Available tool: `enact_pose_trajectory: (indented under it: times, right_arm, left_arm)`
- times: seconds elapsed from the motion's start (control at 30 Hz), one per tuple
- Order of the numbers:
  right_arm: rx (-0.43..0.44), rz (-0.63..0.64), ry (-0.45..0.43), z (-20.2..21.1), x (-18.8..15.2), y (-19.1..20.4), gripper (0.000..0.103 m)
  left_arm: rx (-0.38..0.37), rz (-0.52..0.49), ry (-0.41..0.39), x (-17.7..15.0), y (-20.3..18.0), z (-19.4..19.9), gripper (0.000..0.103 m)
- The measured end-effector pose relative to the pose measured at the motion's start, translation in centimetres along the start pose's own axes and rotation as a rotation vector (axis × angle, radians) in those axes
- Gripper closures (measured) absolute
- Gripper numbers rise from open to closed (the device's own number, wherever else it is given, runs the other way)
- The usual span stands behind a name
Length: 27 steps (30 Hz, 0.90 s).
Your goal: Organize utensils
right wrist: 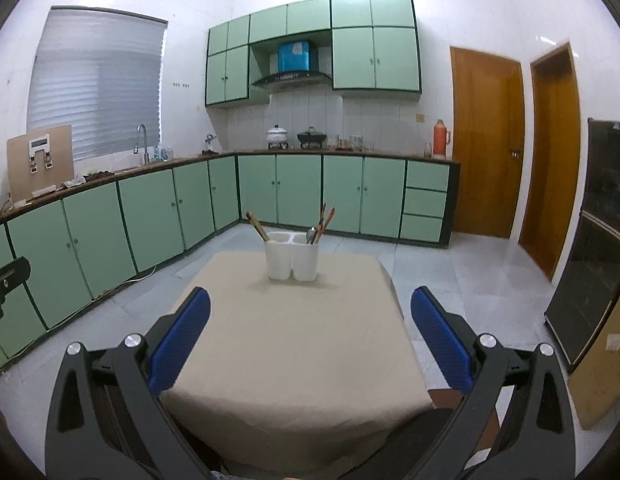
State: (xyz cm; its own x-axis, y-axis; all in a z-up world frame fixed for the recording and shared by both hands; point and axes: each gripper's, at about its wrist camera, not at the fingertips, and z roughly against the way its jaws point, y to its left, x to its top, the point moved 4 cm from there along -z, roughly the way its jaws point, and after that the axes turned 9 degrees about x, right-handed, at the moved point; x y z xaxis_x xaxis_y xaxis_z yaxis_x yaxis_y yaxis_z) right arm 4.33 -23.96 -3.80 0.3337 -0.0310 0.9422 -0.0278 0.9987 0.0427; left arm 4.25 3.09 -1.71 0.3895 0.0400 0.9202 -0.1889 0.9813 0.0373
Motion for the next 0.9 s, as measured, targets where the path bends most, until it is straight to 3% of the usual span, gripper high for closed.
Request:
enact_pose_trajectory:
  times: [0.13,0.63,0.9]
  right_arm:
    - [-0.002,-0.011,-0.002,0.1,-0.1,-0.3,0.006]
    - [-0.017,-0.031,-0.005,0.9,-0.9,-0.8,0.006]
    - [-0.044,-0.034,-0.053,2.5,-0.3,-1.2,0.006]
  left_arm:
    - [-0.034,0.02,0.017,0.1,0.4,0.1,0.006]
    - [-0.023,0.018,-0.007,0.0,0.5,0.8,0.006]
    - [-0.01,0.018,-0.074,0.6,0.5,2.5,0.006]
